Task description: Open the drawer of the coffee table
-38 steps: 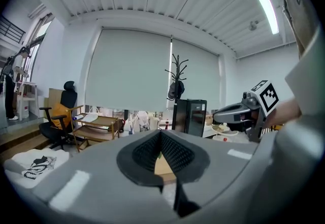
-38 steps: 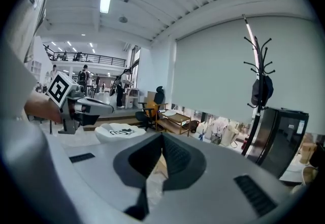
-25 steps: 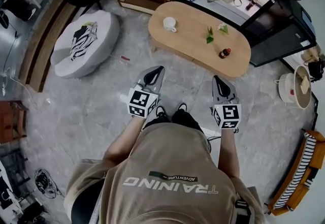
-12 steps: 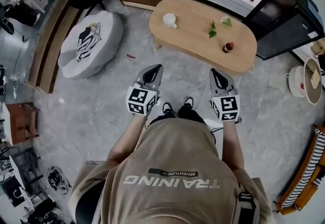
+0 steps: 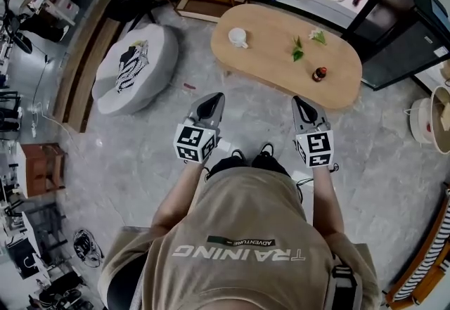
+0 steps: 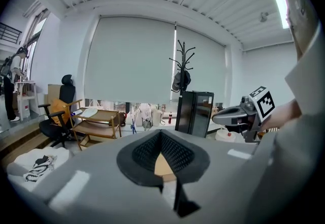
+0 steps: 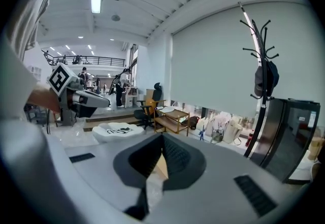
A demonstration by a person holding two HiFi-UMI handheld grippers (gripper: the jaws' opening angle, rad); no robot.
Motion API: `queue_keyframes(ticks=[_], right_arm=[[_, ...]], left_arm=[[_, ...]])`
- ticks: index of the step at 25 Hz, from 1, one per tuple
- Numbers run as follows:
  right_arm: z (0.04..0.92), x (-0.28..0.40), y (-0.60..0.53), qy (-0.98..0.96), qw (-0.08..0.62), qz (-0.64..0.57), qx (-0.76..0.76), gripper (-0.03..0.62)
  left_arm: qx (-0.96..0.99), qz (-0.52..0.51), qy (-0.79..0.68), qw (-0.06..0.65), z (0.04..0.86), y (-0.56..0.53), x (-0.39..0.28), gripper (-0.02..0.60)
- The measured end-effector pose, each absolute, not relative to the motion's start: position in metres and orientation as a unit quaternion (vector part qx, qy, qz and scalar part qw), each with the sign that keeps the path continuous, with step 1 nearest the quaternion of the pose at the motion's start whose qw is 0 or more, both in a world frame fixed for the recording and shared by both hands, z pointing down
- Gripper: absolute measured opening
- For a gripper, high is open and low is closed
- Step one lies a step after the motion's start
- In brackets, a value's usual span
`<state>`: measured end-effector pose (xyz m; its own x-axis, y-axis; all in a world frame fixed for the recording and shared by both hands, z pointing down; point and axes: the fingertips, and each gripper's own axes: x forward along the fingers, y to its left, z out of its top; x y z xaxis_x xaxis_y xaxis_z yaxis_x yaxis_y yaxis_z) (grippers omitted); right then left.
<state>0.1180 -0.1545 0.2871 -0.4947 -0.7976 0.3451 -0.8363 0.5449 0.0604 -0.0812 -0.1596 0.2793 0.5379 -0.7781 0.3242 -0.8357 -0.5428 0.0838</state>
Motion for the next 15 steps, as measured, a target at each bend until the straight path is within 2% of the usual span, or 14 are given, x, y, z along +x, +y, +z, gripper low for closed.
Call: queue_keyframes(ticks=[15], right_arm=[[0.277,0.091,-0.182,-0.862,0.179,0.053,0.472,0.005]], left_arm=[[0.890,0.102,-0.432,0.107,0.281,-0.199,-0.077,0.006]])
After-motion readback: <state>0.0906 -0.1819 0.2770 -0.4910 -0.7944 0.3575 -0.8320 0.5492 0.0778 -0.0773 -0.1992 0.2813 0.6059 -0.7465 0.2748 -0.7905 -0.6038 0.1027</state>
